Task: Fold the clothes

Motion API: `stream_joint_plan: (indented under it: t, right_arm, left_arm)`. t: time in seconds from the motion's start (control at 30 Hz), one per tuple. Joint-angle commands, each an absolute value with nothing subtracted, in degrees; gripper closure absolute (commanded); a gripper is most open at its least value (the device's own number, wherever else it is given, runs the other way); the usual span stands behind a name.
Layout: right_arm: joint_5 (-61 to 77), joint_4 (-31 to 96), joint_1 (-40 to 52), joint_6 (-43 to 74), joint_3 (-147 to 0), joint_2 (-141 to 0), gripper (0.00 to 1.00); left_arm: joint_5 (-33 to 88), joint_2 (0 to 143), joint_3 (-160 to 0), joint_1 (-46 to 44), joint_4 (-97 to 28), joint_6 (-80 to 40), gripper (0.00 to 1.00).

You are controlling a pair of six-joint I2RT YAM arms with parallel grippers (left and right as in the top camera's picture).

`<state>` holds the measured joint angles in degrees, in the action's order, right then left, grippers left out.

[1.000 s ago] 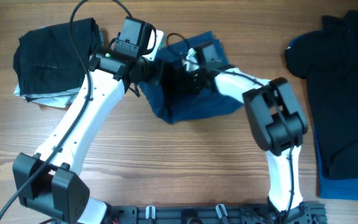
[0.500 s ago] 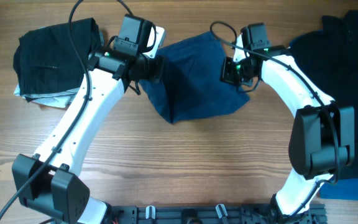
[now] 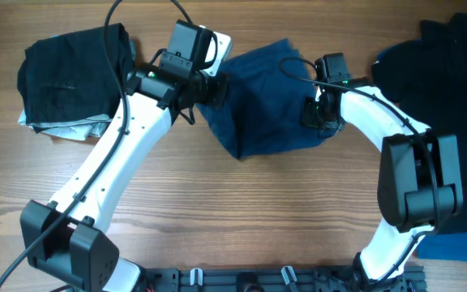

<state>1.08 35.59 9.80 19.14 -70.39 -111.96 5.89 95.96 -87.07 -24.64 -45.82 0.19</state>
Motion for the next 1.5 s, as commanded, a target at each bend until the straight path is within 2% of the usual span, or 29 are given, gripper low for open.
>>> stream_joint_plan:
  t: [0.0, 0.2, 0.4, 0.67, 0.8, 1.07, 1.47]
  right_arm:
    - [-0.6, 34.2, 9.6, 18.6, -67.7, -113.1, 0.96]
    - [3.0, 32.7, 9.7, 17.9, -65.5, -113.1, 0.96]
    - [11.6, 32.5, 10.2, 18.0, -65.5, -113.1, 0.96]
    - [11.8, 32.4, 15.1, 18.3, -65.5, -113.1, 0.96]
    - [11.5, 32.6, 16.7, 18.2, -65.7, -113.0, 0.96]
    - [12.8, 39.4, 15.9, 18.0, -74.8, -110.4, 0.95]
    - [6.9, 46.0, 5.7, 17.7, -78.5, -108.2, 0.95]
  left_arm:
    - [6.8, 94.5, -88.8, -24.9, -45.3, 1.4, 0.96]
    - [0.6, 94.5, -88.8, -23.9, -49.4, 4.4, 0.96]
    - [-0.7, 94.5, -92.6, -18.7, -55.0, 7.3, 0.96]
    - [0.1, 94.5, -98.0, -13.6, -59.4, 8.8, 0.96]
    - [5.1, 95.3, -98.0, -14.3, -58.5, 8.8, 0.96]
    - [5.6, 95.9, -97.9, -20.8, -57.5, 8.8, 0.96]
    - [8.0, 100.9, -97.9, -25.5, -56.8, 8.8, 0.96]
